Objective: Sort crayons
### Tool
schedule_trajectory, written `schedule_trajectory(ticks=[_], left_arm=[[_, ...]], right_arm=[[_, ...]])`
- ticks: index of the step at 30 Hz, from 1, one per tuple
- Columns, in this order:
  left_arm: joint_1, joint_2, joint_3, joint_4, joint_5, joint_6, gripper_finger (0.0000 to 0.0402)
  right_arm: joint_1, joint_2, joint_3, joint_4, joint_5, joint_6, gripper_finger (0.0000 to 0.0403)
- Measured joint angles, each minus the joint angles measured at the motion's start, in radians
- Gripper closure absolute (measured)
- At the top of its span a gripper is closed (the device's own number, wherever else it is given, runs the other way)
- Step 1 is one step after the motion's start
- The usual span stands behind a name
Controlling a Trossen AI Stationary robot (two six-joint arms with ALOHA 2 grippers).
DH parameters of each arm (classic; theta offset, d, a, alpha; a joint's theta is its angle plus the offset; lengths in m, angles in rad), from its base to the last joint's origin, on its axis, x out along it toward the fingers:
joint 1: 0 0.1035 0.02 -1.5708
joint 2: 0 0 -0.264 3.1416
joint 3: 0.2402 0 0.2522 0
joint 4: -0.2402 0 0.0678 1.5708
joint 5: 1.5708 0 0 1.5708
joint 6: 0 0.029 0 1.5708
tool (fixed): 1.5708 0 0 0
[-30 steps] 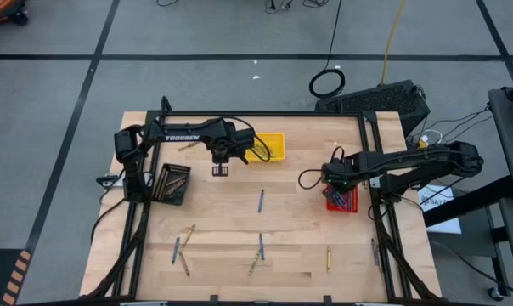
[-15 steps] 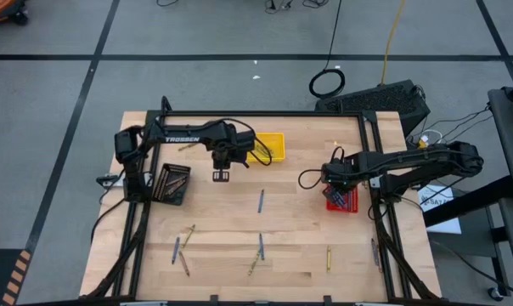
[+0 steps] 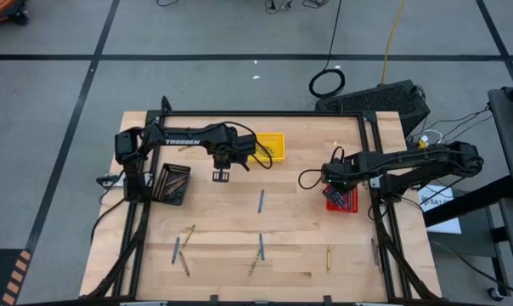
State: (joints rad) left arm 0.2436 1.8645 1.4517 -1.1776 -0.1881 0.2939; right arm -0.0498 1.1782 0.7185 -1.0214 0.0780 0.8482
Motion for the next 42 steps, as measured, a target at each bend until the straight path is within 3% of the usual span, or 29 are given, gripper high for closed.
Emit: schedule_trajectory(ticks=[7, 15, 42], left_arm=[[0.003, 0.000, 0.000, -0.001, -0.048, -0.042, 0.0336], [0.046, 0.000, 0.000, -0.020, 0.106, -0.091, 0.0336], [0.048, 0.000, 0.000, -0.062, 0.170, -0.024, 0.0336]], right_arm=[[0.000, 0.000, 0.000, 0.000, 0.001, -0.008, 0.0352], [0.000, 0.000, 0.000, 0.000, 0.007, 0.000, 0.0352], [0.000, 0.000, 0.000, 0.000, 0.005, 0.053, 0.0352]])
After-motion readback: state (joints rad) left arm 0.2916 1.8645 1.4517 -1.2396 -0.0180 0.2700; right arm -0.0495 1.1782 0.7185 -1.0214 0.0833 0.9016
